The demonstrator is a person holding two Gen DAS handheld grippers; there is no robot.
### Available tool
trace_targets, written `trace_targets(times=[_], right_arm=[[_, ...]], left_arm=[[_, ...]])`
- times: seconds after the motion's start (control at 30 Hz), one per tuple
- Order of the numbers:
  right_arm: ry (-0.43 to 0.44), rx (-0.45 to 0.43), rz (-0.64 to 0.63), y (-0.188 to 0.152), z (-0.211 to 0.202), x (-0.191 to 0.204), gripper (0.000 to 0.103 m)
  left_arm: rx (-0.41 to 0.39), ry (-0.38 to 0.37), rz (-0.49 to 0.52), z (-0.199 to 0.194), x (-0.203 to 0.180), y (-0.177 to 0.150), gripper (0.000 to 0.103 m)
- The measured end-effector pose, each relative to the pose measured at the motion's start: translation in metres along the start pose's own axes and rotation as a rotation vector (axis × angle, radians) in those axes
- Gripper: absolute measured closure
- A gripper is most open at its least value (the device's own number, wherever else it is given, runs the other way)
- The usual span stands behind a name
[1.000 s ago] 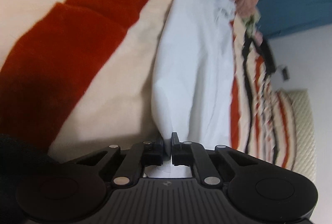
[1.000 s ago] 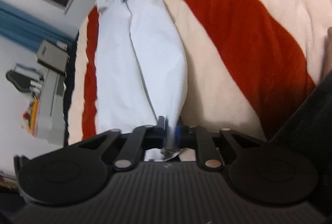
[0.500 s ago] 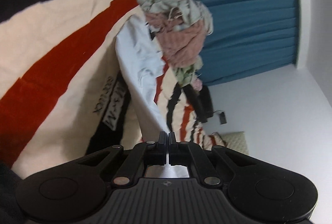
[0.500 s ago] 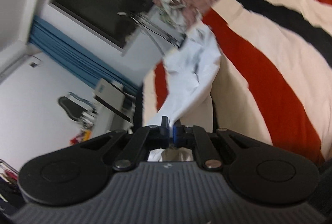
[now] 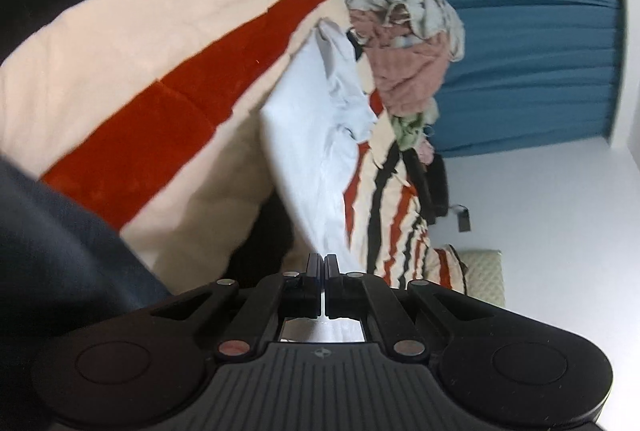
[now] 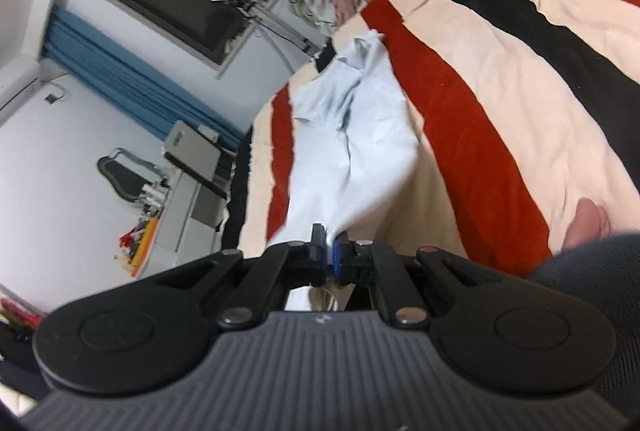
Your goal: Fold clothes
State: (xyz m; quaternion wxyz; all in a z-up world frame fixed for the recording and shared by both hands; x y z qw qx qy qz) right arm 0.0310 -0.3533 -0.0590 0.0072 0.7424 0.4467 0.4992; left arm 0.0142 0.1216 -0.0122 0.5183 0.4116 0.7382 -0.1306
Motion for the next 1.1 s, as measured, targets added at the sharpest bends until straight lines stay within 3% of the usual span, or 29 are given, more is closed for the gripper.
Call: trace_targets(times=[0.33, 0.47, 0.57, 0.67, 0.8, 0.9, 0.97, 1.1], right_arm=[[-0.096, -0.047, 0.043, 0.102, 0.139, 0.000, 0.096], [-0.115, -0.085, 0.008, 0.130, 0.196, -0.006, 0.096], [-0.137, -0.101, -0.099, 0.143, 0.237, -0.007, 0.096], [-0.158, -0.085, -0.157, 0.152, 0.274, -0.014, 0.096], [-0.178, -0.023, -0.131, 0.159, 0.301, -0.032, 0.096], [-0.176, 0.007, -0.104, 0.159, 0.309, -0.040, 0.096], [-0.172, 0.009, -0.104, 0.157, 0.310, -0.042, 0.096], [-0.165, -0.007, -0.114, 0.153, 0.301, -0.039, 0.096]], left_arm=[[-0.073, 0.129, 0.095, 0.100, -0.017, 0.110, 0.102], [-0.145, 0.147, 0.189, 0.144, -0.021, 0.151, 0.103], [-0.190, 0.184, 0.326, 0.177, -0.025, 0.169, 0.103], [-0.172, 0.197, 0.395, 0.201, -0.013, 0.176, 0.103], [-0.090, 0.219, 0.390, 0.224, 0.020, 0.175, 0.101], [-0.035, 0.274, 0.415, 0.232, 0.034, 0.169, 0.087], [-0.032, 0.280, 0.424, 0.234, 0.037, 0.166, 0.070], [-0.005, 0.286, 0.452, 0.240, 0.034, 0.158, 0.061]])
Point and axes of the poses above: each gripper's, at about its wrist camera, not at the fingertips, and z roughly the way its jaws point, x to its left, y to its top, the point moved 2 cm from there along z, roughly the way its jaws point, and after that the axes turned 4 degrees about -y, right-handed, at the moved point
